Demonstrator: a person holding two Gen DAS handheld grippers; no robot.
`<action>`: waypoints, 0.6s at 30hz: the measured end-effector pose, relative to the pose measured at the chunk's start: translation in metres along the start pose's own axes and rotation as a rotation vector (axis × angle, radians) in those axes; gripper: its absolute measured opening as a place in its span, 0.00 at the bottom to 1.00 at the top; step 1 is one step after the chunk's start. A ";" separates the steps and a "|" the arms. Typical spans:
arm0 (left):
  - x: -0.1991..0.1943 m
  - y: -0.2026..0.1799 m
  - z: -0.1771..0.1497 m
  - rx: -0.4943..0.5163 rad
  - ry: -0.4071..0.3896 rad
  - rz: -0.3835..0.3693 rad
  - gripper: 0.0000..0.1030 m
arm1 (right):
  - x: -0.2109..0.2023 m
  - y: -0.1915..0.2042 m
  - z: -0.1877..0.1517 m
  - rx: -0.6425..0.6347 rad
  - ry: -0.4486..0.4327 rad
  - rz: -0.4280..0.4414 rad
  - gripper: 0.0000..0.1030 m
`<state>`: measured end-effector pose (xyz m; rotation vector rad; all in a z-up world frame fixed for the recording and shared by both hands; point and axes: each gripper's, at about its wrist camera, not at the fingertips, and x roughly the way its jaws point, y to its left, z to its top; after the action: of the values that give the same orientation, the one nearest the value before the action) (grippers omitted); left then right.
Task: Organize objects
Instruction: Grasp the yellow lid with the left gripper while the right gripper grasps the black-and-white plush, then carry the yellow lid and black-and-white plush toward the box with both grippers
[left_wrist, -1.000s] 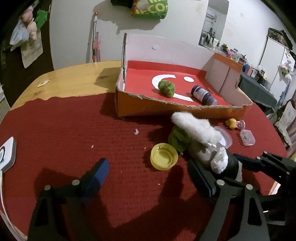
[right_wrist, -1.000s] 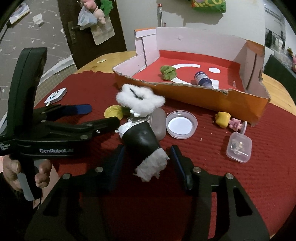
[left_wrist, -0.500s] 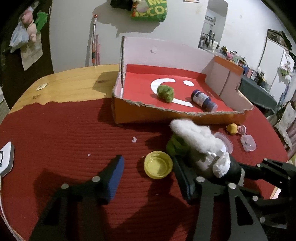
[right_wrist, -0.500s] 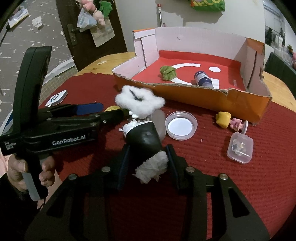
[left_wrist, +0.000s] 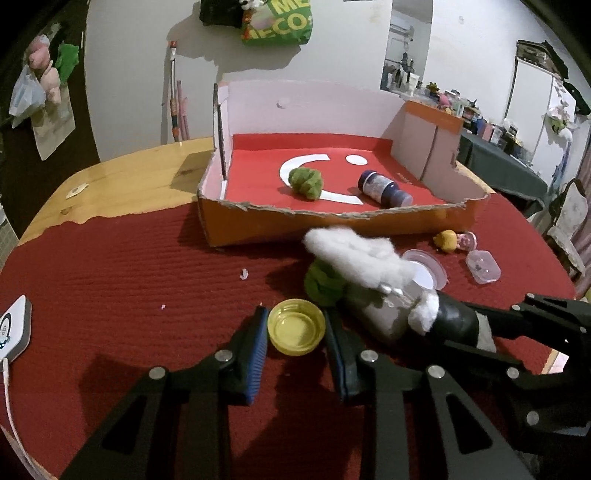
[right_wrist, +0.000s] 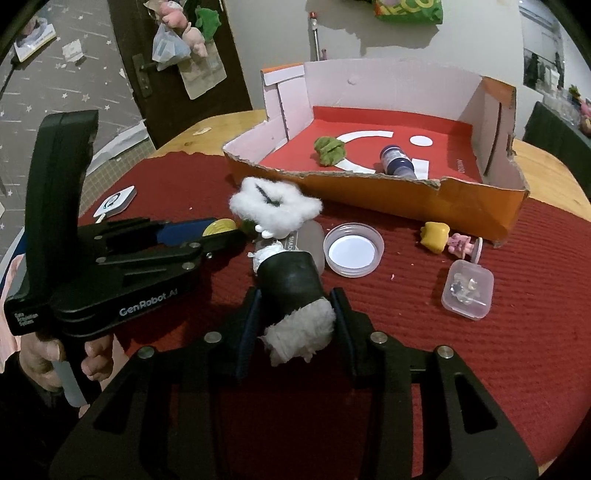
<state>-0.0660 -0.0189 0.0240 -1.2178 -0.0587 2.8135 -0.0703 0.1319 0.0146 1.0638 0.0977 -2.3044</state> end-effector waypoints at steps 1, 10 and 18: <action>-0.001 0.000 0.000 -0.001 0.000 -0.001 0.31 | -0.001 0.000 0.000 0.000 -0.002 0.001 0.35; -0.010 -0.004 -0.007 -0.013 0.008 -0.027 0.31 | -0.009 -0.003 -0.005 0.017 -0.020 -0.012 0.33; -0.020 -0.009 -0.008 -0.011 -0.010 -0.040 0.31 | -0.024 -0.001 -0.004 0.009 -0.063 -0.020 0.33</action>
<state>-0.0459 -0.0119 0.0340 -1.1906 -0.0979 2.7886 -0.0564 0.1455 0.0286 0.9976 0.0730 -2.3566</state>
